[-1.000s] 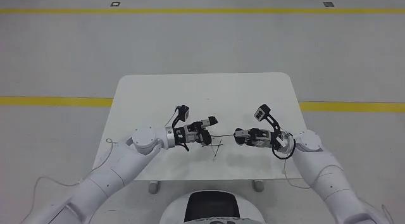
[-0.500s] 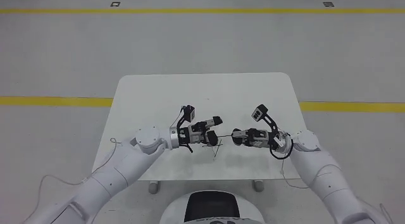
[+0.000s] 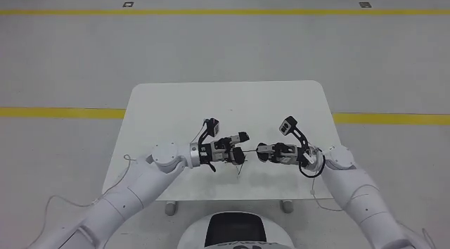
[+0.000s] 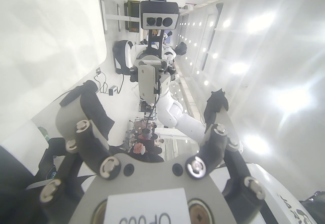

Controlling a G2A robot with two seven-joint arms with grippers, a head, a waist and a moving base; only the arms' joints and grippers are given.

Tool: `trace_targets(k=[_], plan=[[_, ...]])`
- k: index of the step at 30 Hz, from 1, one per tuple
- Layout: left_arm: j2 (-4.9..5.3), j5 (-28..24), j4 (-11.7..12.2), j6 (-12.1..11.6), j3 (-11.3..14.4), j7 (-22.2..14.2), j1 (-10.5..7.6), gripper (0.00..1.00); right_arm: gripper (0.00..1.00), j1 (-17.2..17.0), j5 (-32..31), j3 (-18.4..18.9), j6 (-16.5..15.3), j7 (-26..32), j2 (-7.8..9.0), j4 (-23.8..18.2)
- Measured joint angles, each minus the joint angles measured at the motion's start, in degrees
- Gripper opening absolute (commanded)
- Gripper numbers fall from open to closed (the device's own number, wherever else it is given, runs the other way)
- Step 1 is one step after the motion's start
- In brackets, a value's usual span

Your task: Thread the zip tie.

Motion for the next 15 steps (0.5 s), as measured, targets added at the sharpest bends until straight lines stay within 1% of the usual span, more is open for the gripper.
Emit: trace_targets(k=[2, 3, 5, 6, 7, 8, 15], plan=[[-0.09, 0.0, 0.2, -0.1, 0.0, -0.3, -0.07, 0.98, 0.00, 0.0, 0.3, 0.0, 0.0, 0.1, 0.01, 0.0], [-0.14, 0.0, 0.3, -0.1, 0.0, -0.4, -0.08, 0.95, 0.00, 0.0, 0.4, 0.0, -0.1, 0.2, 0.01, 0.1], [-0.20, 0.1, 0.6, -0.2, 0.0, -0.5, -0.03, 0.92, 0.00, 0.0, 0.5, 0.0, -0.1, 0.3, 0.04, 0.1], [-0.24, 0.1, 0.7, -0.2, 0.0, -0.5, 0.02, 0.89, 0.00, -0.1, 0.6, 0.0, -0.1, 0.5, 0.05, 0.1], [-0.28, 0.0, 0.8, -0.3, 0.0, -0.6, 0.06, 0.83, 0.00, -0.1, 0.8, 0.0, -0.1, 0.7, 0.06, 0.1], [-0.30, 0.0, 0.8, -0.3, 0.0, -0.6, 0.09, 0.80, 0.00, -0.1, 0.9, 0.0, 0.0, 0.8, 0.07, 0.1], [-0.48, 0.1, 0.9, -0.3, -0.2, -0.8, 0.27, 0.80, 0.00, -0.1, 0.9, -0.1, 0.0, 1.5, 0.15, 0.1]])
